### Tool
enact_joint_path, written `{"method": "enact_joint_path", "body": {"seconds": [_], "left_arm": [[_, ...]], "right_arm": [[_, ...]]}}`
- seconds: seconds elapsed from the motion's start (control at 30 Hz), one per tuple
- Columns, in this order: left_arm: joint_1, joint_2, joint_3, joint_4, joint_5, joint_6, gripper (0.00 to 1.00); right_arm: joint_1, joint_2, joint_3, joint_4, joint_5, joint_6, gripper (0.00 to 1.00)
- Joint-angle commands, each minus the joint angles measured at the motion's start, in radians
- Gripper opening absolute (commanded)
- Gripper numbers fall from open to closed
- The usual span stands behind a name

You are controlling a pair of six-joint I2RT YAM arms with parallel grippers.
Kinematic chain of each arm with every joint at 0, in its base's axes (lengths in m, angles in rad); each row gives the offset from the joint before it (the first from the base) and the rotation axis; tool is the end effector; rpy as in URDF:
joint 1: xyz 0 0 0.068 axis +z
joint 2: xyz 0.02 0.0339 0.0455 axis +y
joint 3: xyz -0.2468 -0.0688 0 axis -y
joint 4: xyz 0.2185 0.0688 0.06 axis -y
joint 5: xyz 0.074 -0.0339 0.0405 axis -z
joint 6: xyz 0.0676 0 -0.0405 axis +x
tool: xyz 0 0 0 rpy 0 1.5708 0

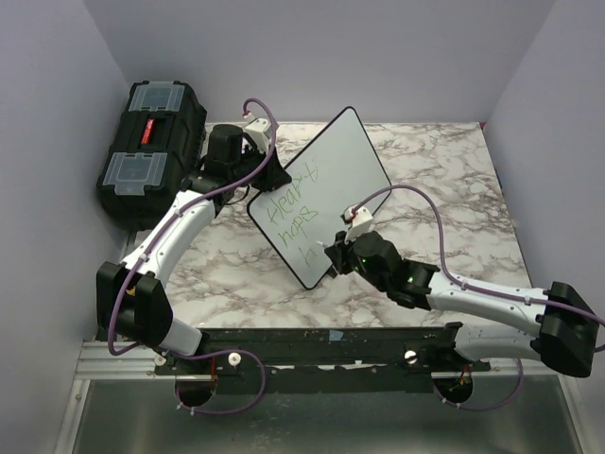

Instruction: Write a sentence on the whiteboard

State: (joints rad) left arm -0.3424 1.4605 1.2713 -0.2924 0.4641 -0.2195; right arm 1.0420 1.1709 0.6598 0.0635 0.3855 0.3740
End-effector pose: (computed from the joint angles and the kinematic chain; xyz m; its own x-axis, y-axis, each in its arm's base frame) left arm 0.3081 -0.1419 0.3144 -0.5726 -0.0026 -0.8198 0.5627 0.7260 -0.3953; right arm 0.1567 0.2177 0.2271 -0.4331 -0.0701 -0.8986 -0.5058 0.8441 0.1779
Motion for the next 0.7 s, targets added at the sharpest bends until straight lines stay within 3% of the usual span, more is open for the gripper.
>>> {"method": "enact_joint_path", "body": {"seconds": [0.0,0.67], "left_arm": [[-0.017,0.000,-0.032,-0.062,-0.030,0.083,0.00],[-0.015,0.006,-0.030,-0.057,-0.025,0.085,0.00]], "right_arm": [[-0.033,0.005,-0.009,0.063,-0.051,0.030,0.01],[-0.106,0.108,0.020,0.115,-0.158,0.040,0.01]]}}
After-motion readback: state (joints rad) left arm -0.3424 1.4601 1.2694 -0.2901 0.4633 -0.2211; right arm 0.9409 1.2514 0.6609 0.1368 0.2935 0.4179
